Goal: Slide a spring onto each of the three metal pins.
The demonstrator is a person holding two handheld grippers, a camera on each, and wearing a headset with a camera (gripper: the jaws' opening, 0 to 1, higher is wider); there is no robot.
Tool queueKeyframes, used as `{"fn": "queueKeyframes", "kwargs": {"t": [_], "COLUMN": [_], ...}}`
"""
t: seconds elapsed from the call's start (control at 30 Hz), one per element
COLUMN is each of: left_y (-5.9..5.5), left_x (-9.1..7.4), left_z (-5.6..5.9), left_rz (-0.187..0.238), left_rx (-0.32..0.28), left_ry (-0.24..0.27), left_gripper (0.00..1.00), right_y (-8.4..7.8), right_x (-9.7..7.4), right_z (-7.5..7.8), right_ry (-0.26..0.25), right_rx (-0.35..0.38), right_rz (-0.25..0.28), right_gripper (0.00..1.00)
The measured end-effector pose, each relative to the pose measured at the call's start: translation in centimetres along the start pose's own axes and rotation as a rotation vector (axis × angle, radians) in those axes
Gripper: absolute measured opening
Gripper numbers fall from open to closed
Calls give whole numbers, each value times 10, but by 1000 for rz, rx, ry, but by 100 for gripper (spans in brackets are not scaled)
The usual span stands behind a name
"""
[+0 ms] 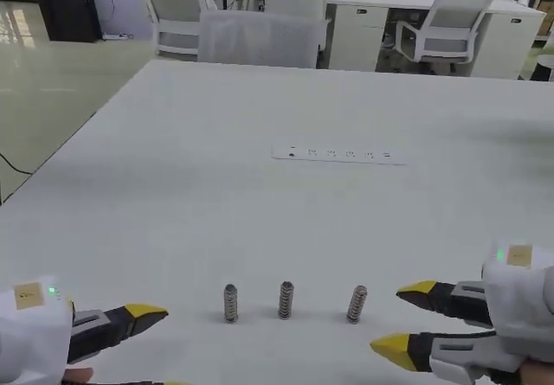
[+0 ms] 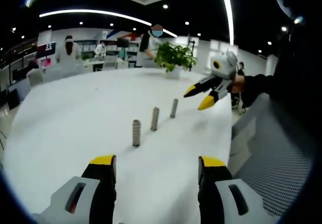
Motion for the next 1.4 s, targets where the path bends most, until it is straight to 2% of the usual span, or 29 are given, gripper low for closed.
{"fn": "queueKeyframes", "kwargs": {"t": [0.2, 0.4, 0.47, 0.53, 0.7, 0.83, 0.9, 1.0, 1.2, 1.4], "left_y": [-1, -3, -3, -3, -2, -2, 3, 6, 3, 4], "left_x": [-1, 1, 1, 0, 0, 1, 1, 1, 3, 4], "left_z": [0, 1, 1, 0, -1, 0, 0, 0, 1, 2], "left_rz": [10, 9, 11, 14, 29, 40, 83, 112, 116, 119], "left_rx": [-8, -9, -10, -13, -22, -24, 5, 22, 28, 31], "left_ry": [9, 2, 3, 8, 18, 20, 23, 23, 17, 18], "left_gripper": [62, 62, 62, 63, 65, 66, 67, 68, 70, 74], "right_y": [-5, -8, -6, -6, -7, -6, -4, -5, -4, -3], "right_x": [1, 3, 3, 3, 4, 4, 3, 4, 4, 5], "right_z": [-7, -12, -11, -10, -12, -9, -7, -6, -12, -12], "right_ry": [-19, -15, -18, -25, -22, -45, -50, -50, -37, -36], "right_rx": [10, 13, 31, 38, 38, 55, 84, 97, 63, 67], "right_rz": [-3, 1, 44, 46, 71, 86, 107, 103, 109, 108], "right_gripper": [54, 57, 60, 64, 66, 69, 69, 69, 68, 71]}}
Point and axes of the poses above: the centre of the closed fingertips' face, and the gripper's own axes: x roughly forward along the fingers, z roughly to its right, y roughly out of its top, the point moved 7 cm from there along -x, roughly backward along the fingers, and after that the axes turned 15 degrees about -y, right-handed, at the moved point
